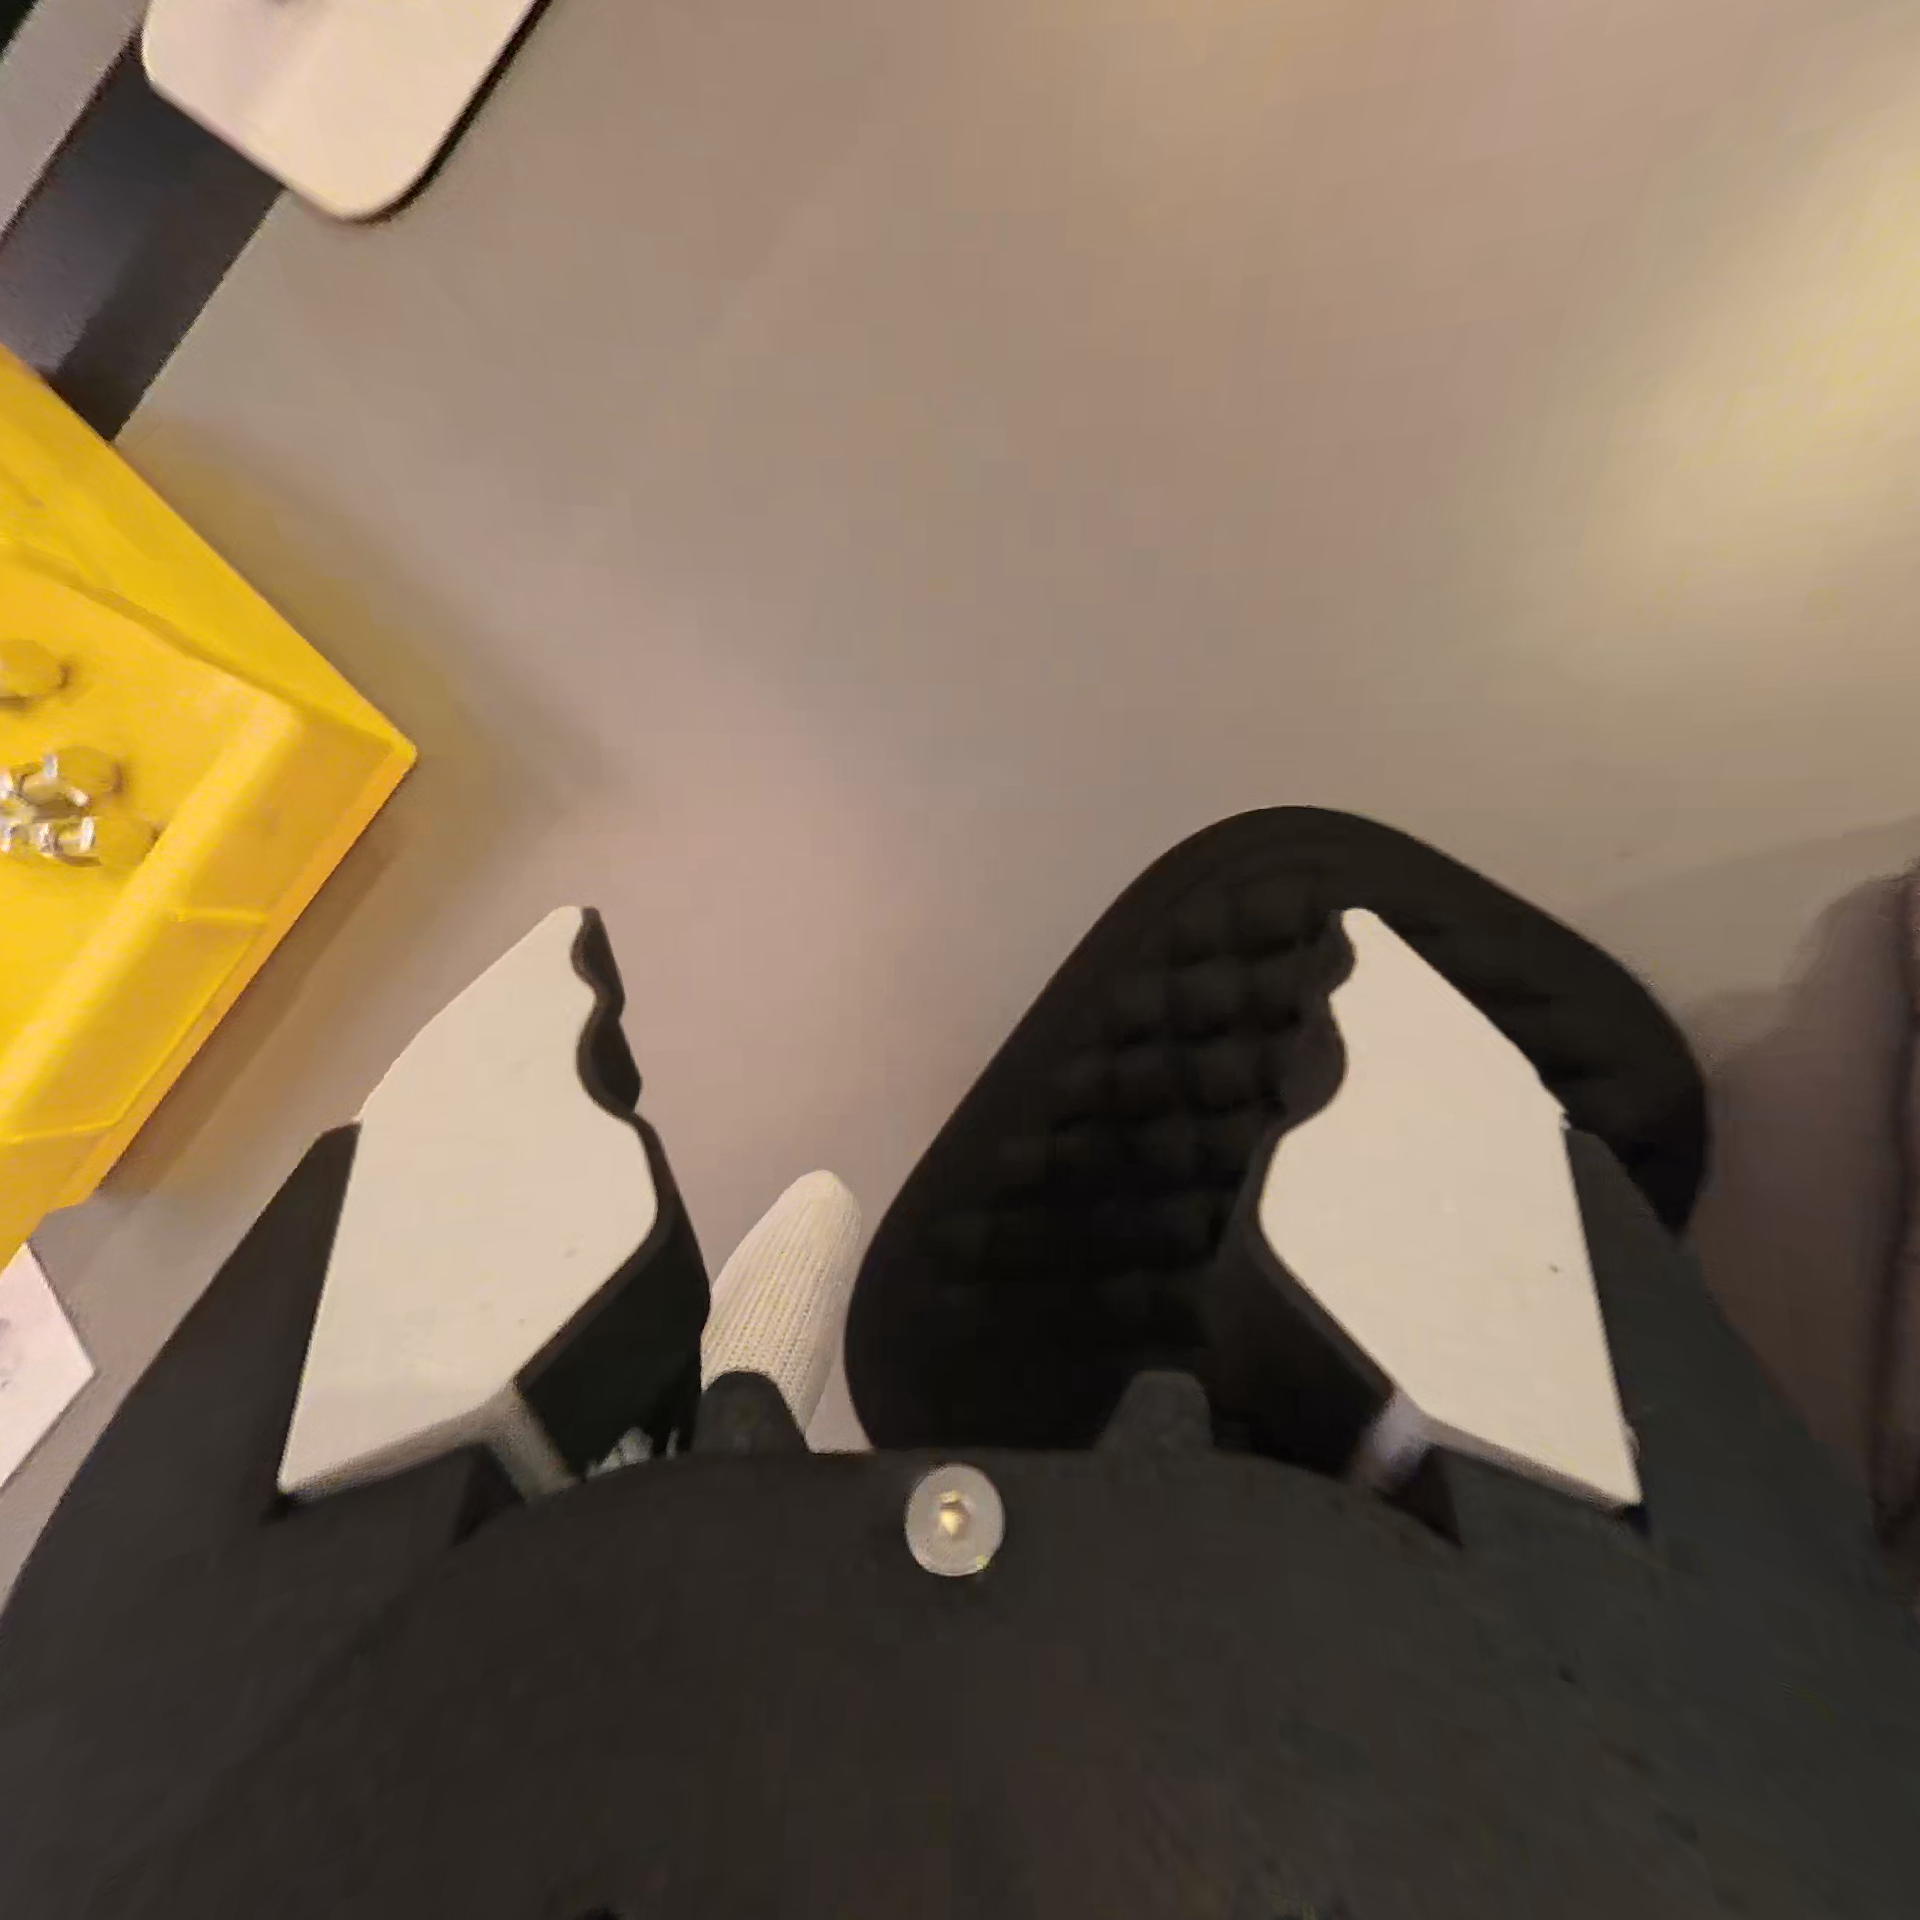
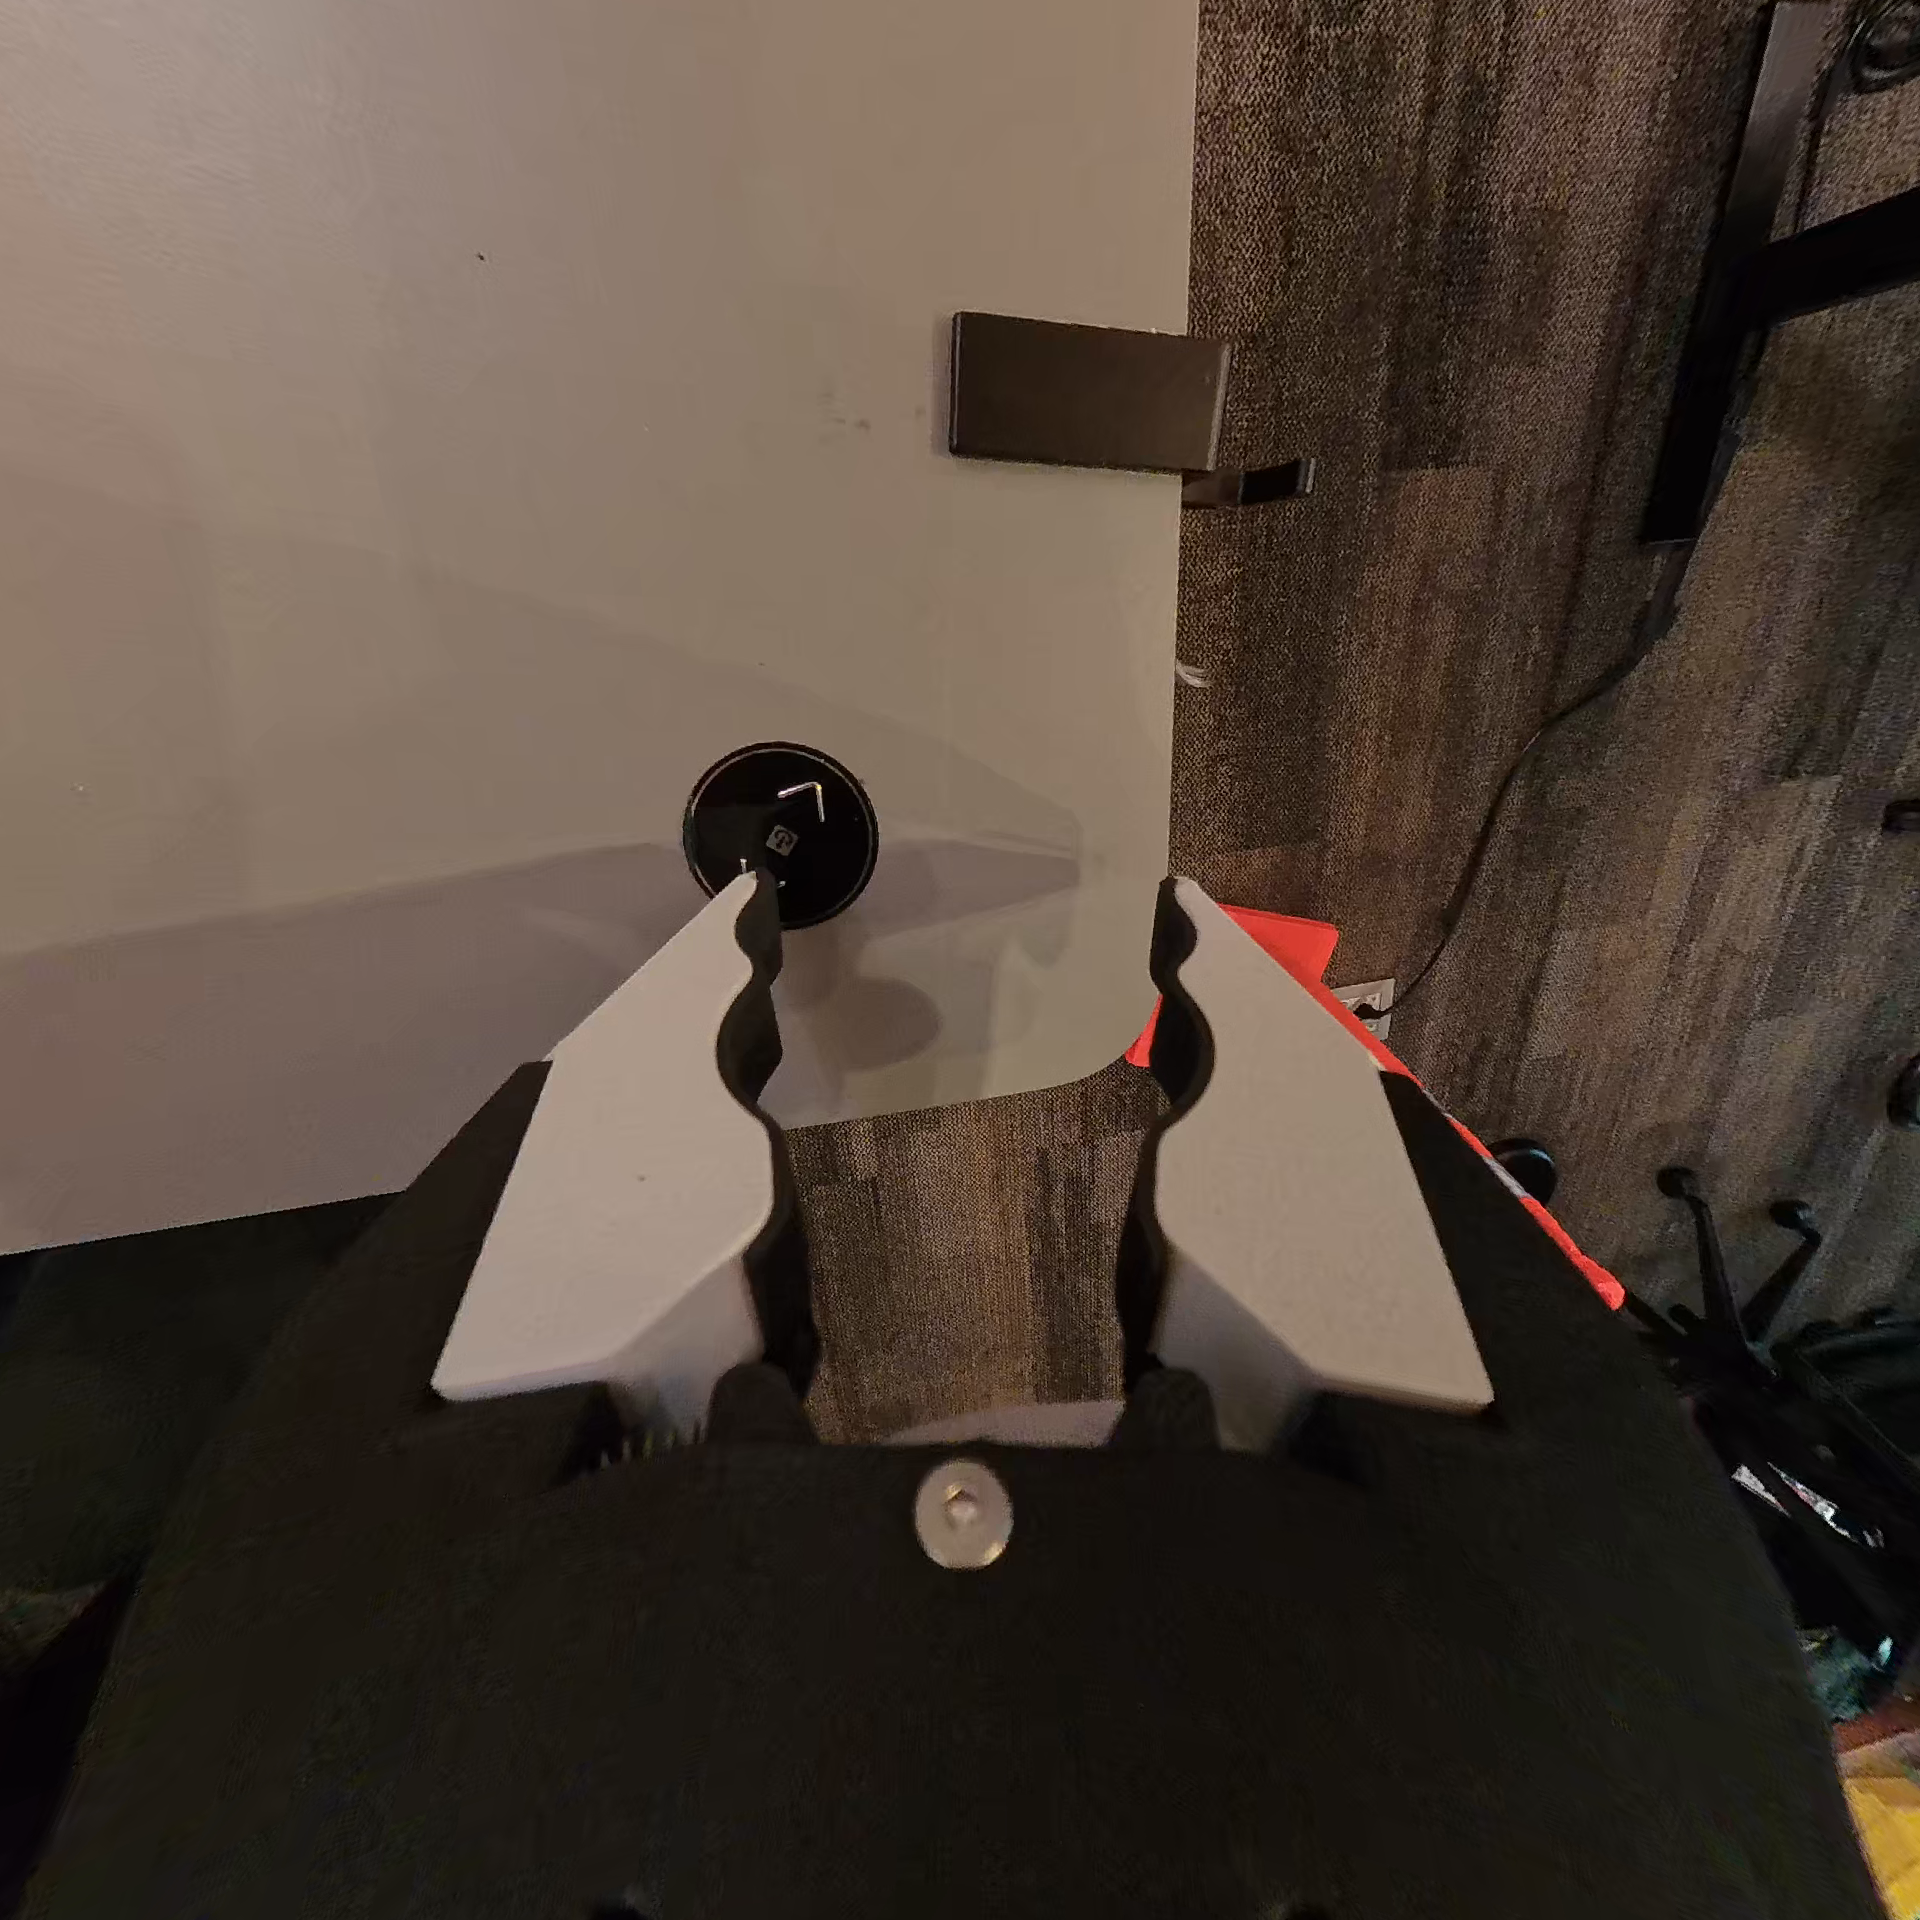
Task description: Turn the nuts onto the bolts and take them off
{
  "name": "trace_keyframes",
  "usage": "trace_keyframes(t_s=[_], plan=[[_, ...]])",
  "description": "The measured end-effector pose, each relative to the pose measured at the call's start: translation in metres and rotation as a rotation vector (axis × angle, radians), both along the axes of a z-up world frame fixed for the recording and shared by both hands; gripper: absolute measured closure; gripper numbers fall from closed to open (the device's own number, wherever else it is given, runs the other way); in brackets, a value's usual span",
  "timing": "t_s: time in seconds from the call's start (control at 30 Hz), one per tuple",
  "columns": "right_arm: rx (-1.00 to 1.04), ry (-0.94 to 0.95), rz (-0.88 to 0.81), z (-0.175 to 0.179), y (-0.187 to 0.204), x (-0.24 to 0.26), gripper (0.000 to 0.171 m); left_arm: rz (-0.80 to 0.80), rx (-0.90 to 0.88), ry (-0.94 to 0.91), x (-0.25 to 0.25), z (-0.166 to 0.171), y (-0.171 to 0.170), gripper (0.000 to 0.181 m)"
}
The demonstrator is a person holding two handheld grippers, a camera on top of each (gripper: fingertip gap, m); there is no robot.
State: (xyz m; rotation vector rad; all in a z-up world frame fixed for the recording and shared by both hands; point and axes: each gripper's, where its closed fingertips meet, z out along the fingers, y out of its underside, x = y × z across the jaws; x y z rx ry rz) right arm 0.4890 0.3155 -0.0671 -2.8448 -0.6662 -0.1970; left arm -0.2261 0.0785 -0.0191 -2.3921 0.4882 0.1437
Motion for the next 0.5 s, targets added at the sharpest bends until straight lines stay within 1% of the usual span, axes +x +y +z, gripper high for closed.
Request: trace_keyframes(t_s=[0.1, 0.2, 0.23, 0.37, 0.5], plan=[[0.0, 0.0, -0.008, 0.004, 0.0, 0.0, 0.1, -0.046, 0.017, 0.046, 0.02, -0.002, -0.007, 0.063], [-0.014, -0.024, 0.005, 0.008, 0.0, -0.001, 0.103, -0.072, -0.017, 0.1, 0.034, -0.02, -0.019, 0.062], [-0.019, -0.035, 0.01, 0.01, 0.0, -0.001, 0.102, -0.071, -0.01, 0.086, 0.039, -0.023, -0.02, 0.067], [-0.04, -0.031, 0.004, 0.014, 0.001, 0.0, 0.1, -0.022, 0.021, 0.068, 0.037, -0.02, -0.02, 0.066], [-0.05, -0.037, 0.014, 0.019, 0.001, -0.001, 0.101, -0.015, 0.059, 0.07, 0.037, -0.014, -0.018, 0.067]])
